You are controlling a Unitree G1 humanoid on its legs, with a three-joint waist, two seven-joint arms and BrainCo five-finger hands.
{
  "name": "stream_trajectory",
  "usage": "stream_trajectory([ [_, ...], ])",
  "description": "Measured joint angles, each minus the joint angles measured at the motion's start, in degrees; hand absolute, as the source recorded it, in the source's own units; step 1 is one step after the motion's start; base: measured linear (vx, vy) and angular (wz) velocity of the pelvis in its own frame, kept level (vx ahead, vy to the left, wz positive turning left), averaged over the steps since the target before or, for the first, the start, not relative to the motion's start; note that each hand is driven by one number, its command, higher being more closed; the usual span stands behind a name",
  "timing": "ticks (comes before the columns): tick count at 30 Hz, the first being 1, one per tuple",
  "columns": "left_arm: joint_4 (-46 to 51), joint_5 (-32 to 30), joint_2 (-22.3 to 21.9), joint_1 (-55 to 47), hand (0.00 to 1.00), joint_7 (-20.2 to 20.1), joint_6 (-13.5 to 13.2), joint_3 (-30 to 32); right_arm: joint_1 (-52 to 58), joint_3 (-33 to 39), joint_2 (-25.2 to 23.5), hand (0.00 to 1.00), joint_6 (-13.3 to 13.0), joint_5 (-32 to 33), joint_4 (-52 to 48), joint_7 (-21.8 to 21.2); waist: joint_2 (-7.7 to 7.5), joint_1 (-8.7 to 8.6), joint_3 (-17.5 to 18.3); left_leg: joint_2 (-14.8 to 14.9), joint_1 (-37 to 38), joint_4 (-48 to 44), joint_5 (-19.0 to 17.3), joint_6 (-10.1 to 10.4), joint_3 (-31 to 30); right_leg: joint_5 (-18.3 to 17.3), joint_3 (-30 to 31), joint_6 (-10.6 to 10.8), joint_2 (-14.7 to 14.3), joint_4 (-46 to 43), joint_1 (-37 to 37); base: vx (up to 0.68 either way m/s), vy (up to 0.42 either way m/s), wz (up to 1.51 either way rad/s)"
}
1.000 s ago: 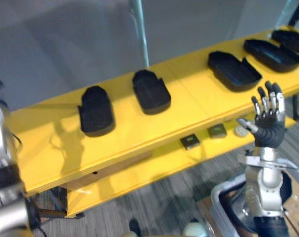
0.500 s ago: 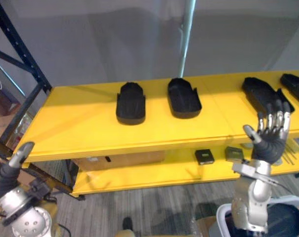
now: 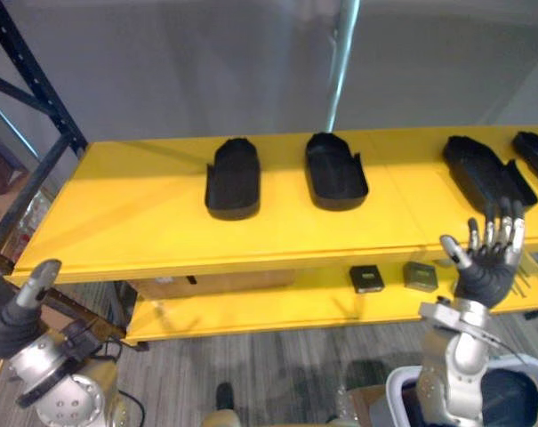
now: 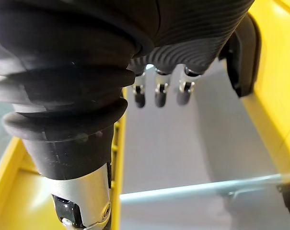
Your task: Walk over and take plastic housings, then place them on the shelf
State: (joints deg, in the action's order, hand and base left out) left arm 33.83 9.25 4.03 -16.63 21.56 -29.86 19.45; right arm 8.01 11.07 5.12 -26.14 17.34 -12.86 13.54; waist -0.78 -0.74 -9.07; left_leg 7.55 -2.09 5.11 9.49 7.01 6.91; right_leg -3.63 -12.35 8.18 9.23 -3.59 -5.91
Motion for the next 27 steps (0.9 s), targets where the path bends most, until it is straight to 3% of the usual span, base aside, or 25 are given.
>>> stream_trajectory([
  [3, 0.0, 1.4, 0.2, 0.3, 0.00, -3.0, -0.2, -0.7, 0.8, 0.1, 1.5, 0.00, 0.8, -3.3, 0.0, 1.6, -0.14, 0.09, -0.1, 0.5, 0.4, 0.0, -0.3, 0.0, 2.2, 0.4, 2.2, -0.2, -0.2, 0.0, 1.1, 0.01, -0.003, -0.33],
  [7, -0.3, 2.1, 0.9, 2.0, 0.00, -3.1, -0.2, -5.1, 2.4, 4.7, 2.4, 0.00, 1.8, -3.9, -0.3, 1.8, -0.60, -0.94, -0.4, 1.7, 3.3, 0.0, -1.6, 0.3, 8.7, 1.7, 8.7, -0.2, -0.9, 0.3, 2.6, 0.00, 0.003, -0.82],
  [11, -4.8, 1.9, 3.7, 7.5, 0.00, -0.3, 0.0, -11.9, 9.3, 13.8, 3.3, 0.00, 1.7, -3.4, -3.3, 1.8, -1.00, -6.50, -0.7, 2.1, 6.2, 0.0, -3.1, 0.9, 16.0, 1.8, 16.1, 0.0, -1.4, 0.7, 5.0, -0.01, 0.003, -0.89],
  [13, -6.0, 1.3, 3.9, 9.1, 0.00, 1.6, 0.4, -14.2, 12.7, 16.1, 3.2, 0.00, 1.4, -2.3, -5.1, 1.5, -1.02, -8.25, -0.8, 2.1, 7.3, 0.0, -3.6, 1.1, 18.2, 2.0, 18.2, 0.2, -1.6, 0.8, 5.4, 0.03, 0.008, -0.68],
  [15, -6.4, 0.5, 4.0, 11.4, 0.00, 4.2, 1.8, -17.5, 17.0, 19.4, 1.8, 0.00, -0.4, 0.3, -6.9, 0.7, -1.09, -11.14, -0.8, 2.4, 8.2, 0.0, -4.1, 1.3, 20.8, 2.7, 20.9, 0.8, -2.1, 0.7, 6.0, 0.05, 0.004, -0.66],
  [17, -6.8, -1.3, 4.0, 13.4, 0.00, 5.4, 3.0, -19.4, 19.3, 20.7, -0.1, 0.00, -2.0, 1.3, -7.7, -0.4, -1.01, -12.66, -0.8, 2.8, 8.3, 0.0, -4.3, 1.6, 22.0, 3.3, 22.0, 0.7, -2.5, 1.2, 6.4, 0.04, -0.015, -0.35],
  [21, -8.0, -1.7, 4.0, 15.2, 0.00, 5.9, 5.5, -21.2, 19.8, 19.6, -1.6, 0.00, -2.9, 2.3, -9.6, -2.3, -0.50, -12.76, -0.8, 2.9, 8.3, -0.1, -4.4, 1.6, 22.4, 3.5, 22.5, 0.8, -2.8, 1.0, 7.1, 0.03, -0.013, -0.09],
  [24, -8.0, -3.0, 4.2, 14.4, 0.00, 6.8, 6.9, -19.7, 16.8, 17.0, -1.4, 0.00, -2.9, 2.1, -9.5, -3.8, -0.57, -10.97, -1.0, 3.0, 8.0, -2.4, -5.8, 1.7, 22.0, 3.8, 25.0, 0.9, -3.3, -0.1, 8.4, 0.02, -0.002, -0.34],
  [25, -8.0, -3.0, 4.2, 13.4, 0.00, 7.0, 7.1, -18.1, 15.0, 15.8, -0.4, 0.00, -2.9, 2.0, -9.5, -4.2, -0.69, -9.32, -1.2, 3.2, 6.5, -7.9, -10.0, 1.6, 16.6, 3.8, 27.1, 1.0, -3.6, -0.5, 9.0, 0.00, 0.019, -0.83],
  [26, -7.8, -2.9, 4.2, 12.0, 0.00, 7.2, 7.0, -16.6, 13.2, 15.0, 1.3, 0.00, -2.8, 2.0, -9.6, -4.9, 0.16, -8.05, -1.5, 3.7, 5.0, -12.9, -14.6, 1.1, 10.1, 4.1, 29.2, 1.2, -4.5, -0.7, 9.5, -0.02, 0.058, -1.29],
  [27, -7.5, -2.9, 4.1, 10.0, 0.00, 7.2, 7.0, -14.1, 10.5, 14.1, 4.3, 0.00, -2.7, 2.2, -9.4, -5.9, 1.54, -6.45, -2.2, 4.2, 3.1, -18.9, -20.2, 2.0, 2.9, 4.2, 31.8, 1.4, -6.0, -0.9, 10.0, -0.05, 0.142, -1.34],
])
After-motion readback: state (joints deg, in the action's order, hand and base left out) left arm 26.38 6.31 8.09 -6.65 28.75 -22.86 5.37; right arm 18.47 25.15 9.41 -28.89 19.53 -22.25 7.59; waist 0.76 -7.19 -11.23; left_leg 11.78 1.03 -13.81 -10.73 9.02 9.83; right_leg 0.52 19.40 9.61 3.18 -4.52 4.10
